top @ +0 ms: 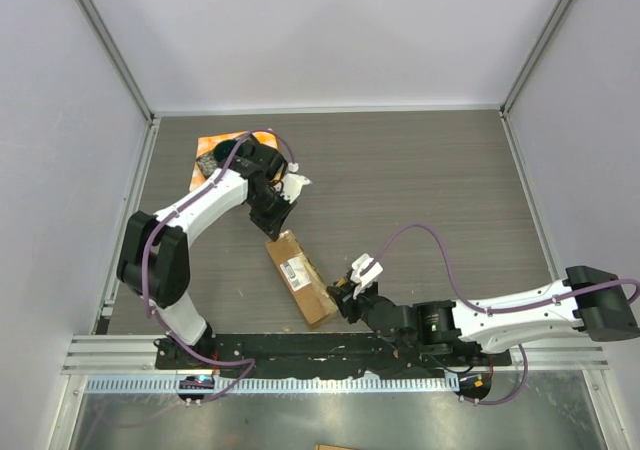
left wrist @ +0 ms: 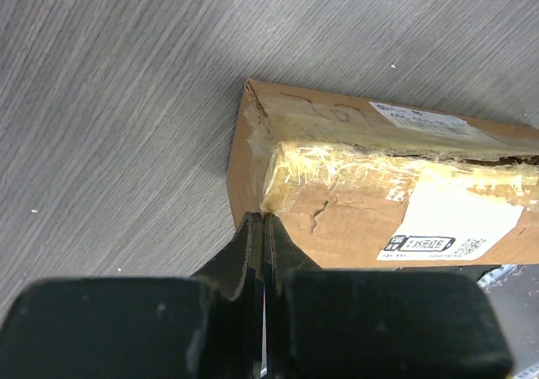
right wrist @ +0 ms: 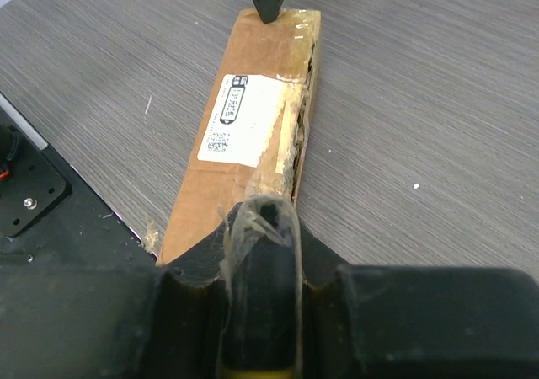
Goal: Unpack the express box
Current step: Cut the express box at the center of the board.
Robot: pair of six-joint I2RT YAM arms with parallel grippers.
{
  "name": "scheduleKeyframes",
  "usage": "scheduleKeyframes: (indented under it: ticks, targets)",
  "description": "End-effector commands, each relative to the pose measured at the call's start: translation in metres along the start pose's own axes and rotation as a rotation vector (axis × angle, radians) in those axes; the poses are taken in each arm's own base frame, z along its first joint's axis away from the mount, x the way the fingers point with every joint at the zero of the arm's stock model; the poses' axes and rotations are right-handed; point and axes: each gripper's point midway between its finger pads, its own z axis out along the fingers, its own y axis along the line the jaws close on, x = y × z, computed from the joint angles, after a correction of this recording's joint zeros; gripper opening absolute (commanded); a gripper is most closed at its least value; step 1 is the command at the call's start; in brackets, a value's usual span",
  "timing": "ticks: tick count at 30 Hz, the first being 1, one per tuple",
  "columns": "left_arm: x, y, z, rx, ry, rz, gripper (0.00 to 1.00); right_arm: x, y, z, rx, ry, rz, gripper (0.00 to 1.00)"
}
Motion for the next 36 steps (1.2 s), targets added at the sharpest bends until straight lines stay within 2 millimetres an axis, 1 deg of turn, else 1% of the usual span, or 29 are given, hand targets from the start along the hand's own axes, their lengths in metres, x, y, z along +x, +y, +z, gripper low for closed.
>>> scheduleKeyframes:
  ticks: [1,3,6,7,8,9,11,12,14,18,23,29,36]
  targets:
    - [-0.009,0.001,-0.005,-0.025,-0.005,0.030,0.00,-0.004,0.003,0.001,0.002,-0.034,0.071,0.01]
    - [-0.010,-0.001,-0.004,-0.019,-0.003,0.027,0.00,-0.002,0.000,0.001,0.008,-0.036,0.058,0.01]
    - [-0.009,-0.003,-0.002,-0.011,-0.001,0.026,0.00,-0.009,-0.007,0.004,0.042,-0.073,0.030,0.01]
    - [-0.009,-0.004,-0.001,-0.010,-0.003,0.030,0.00,-0.017,-0.007,0.006,0.040,-0.103,0.052,0.01]
    - [-0.008,-0.004,0.000,-0.009,-0.001,0.028,0.00,-0.020,-0.011,0.008,0.048,-0.117,0.037,0.01]
    - [-0.006,-0.004,0.001,-0.008,0.003,0.025,0.00,-0.027,-0.011,0.010,0.046,-0.141,0.052,0.01]
    - [-0.005,-0.005,0.001,-0.008,0.004,0.026,0.00,-0.032,-0.016,0.017,0.059,-0.155,0.036,0.01]
    - [-0.004,-0.005,0.002,-0.007,0.007,0.024,0.00,-0.037,-0.015,0.019,0.052,-0.172,0.049,0.01]
    - [-0.004,-0.005,0.001,-0.009,0.002,0.027,0.00,-0.039,-0.015,0.027,0.036,-0.168,0.058,0.01]
    - [0.000,-0.005,0.003,-0.010,0.007,0.023,0.00,-0.032,-0.012,0.035,0.031,-0.144,0.059,0.01]
    - [0.001,-0.005,0.008,-0.007,0.006,0.017,0.00,-0.023,-0.012,0.037,0.025,-0.122,0.075,0.01]
    - [0.000,-0.004,0.010,-0.008,0.003,0.014,0.00,-0.026,-0.010,0.040,0.009,-0.127,0.097,0.01]
    - [0.001,-0.005,0.010,-0.006,0.001,0.013,0.00,-0.017,-0.011,0.045,0.006,-0.103,0.097,0.01]
